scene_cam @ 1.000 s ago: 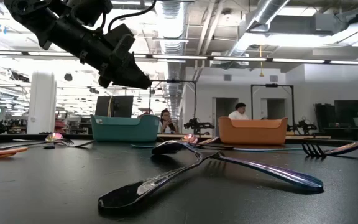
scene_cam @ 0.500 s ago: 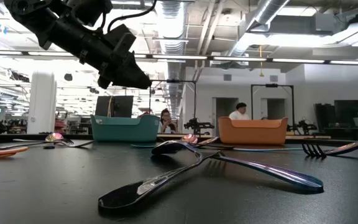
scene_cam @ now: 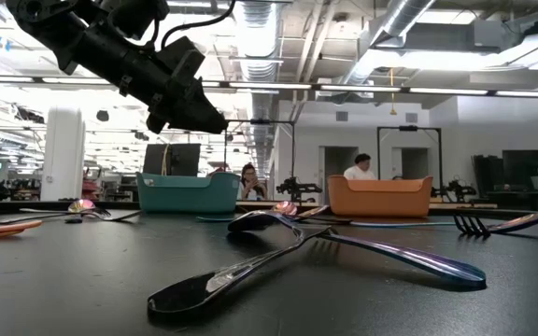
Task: Sort silverware by color (type)
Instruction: Put the purple spoon into the black bin, then adjust the orange fork in the green bin
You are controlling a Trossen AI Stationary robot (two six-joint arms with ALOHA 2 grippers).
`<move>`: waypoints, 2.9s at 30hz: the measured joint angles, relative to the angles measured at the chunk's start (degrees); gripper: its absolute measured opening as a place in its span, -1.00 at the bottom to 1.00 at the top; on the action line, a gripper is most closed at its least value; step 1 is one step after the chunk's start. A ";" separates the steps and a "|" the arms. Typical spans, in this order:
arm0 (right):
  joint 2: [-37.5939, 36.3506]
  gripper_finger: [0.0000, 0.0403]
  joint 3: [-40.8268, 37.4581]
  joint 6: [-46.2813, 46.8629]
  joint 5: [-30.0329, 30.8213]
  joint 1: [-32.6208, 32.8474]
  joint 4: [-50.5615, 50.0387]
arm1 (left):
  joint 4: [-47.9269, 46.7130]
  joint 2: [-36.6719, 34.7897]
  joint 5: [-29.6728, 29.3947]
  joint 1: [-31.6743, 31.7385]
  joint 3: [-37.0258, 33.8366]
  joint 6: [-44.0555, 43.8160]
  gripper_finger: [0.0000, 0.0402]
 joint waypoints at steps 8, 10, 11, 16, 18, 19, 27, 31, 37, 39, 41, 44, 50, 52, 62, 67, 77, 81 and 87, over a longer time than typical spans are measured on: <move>1.56 -0.63 0.00 -7.11 0.72 0.04 0.09 | 0.02 0.00 -0.22 0.00 0.00 0.00 -0.56; 1.56 -0.58 0.00 -8.71 0.86 -0.13 -0.06 | 0.02 0.00 -0.24 0.00 0.00 0.00 -0.56; 1.56 -0.56 0.00 -9.42 0.92 -0.35 -0.21 | 0.02 0.00 -0.28 0.00 0.00 0.00 -0.56; 1.56 -0.50 0.00 -10.42 4.54 -0.79 -2.64 | 0.02 0.00 -0.33 0.00 0.00 0.00 -0.56; 1.55 -0.49 0.00 -10.41 7.25 -1.46 -3.31 | 0.02 0.00 -0.31 0.00 0.00 0.00 -0.56; 1.47 -0.50 0.00 -10.61 8.23 -1.88 -3.20 | 0.02 0.00 -0.32 0.00 0.00 0.01 -0.56; 1.36 -0.50 2.76 -21.10 11.20 -5.38 -2.35 | 0.00 0.00 0.09 0.00 0.00 -0.20 -0.56; 1.36 -0.50 5.55 -29.56 14.85 -6.96 -1.48 | 0.00 0.00 0.11 0.00 0.00 -0.24 -0.56; 1.36 -0.50 6.45 -49.50 19.30 -12.32 10.14 | 0.00 0.00 0.05 0.00 0.00 -0.22 -0.56; 1.41 -0.50 6.47 -52.27 16.41 -14.58 12.52 | -0.03 0.00 0.43 -0.14 0.00 -0.22 -0.56; 1.50 -0.50 6.47 -52.17 12.13 -16.37 12.18 | -0.37 0.00 1.52 -0.52 0.00 -0.24 -0.56; 1.50 -0.50 6.45 -51.64 9.68 -16.76 11.14 | -1.50 0.00 1.32 -1.52 0.00 -0.22 -0.56; 1.50 -0.50 5.84 -56.06 10.62 -17.73 17.19 | -2.49 0.00 0.10 -2.59 0.00 -0.26 -0.56; 1.51 -0.50 4.22 -56.82 9.16 -18.79 20.23 | -2.63 0.00 -0.36 -2.93 0.00 -0.26 -0.56; 1.56 -0.50 2.05 -46.33 8.07 -20.98 10.16 | -3.89 0.00 -0.50 -4.54 0.00 -0.78 -0.56; 1.52 -0.50 2.05 -36.42 8.09 -20.92 -0.99 | -4.87 0.00 -0.52 -5.44 0.00 -1.37 -0.56; 1.54 -0.50 2.03 -25.77 5.42 -18.04 -10.97 | -6.58 0.00 -2.21 -7.29 0.00 -2.32 -0.56; 1.52 -0.50 2.03 -24.76 8.15 -16.98 -9.84 | -6.60 0.00 -2.60 -7.43 0.00 -2.38 -0.56; 1.52 -0.50 2.03 -25.26 19.62 -18.38 -6.85 | -6.56 0.00 -3.05 -7.43 0.00 -2.74 -0.56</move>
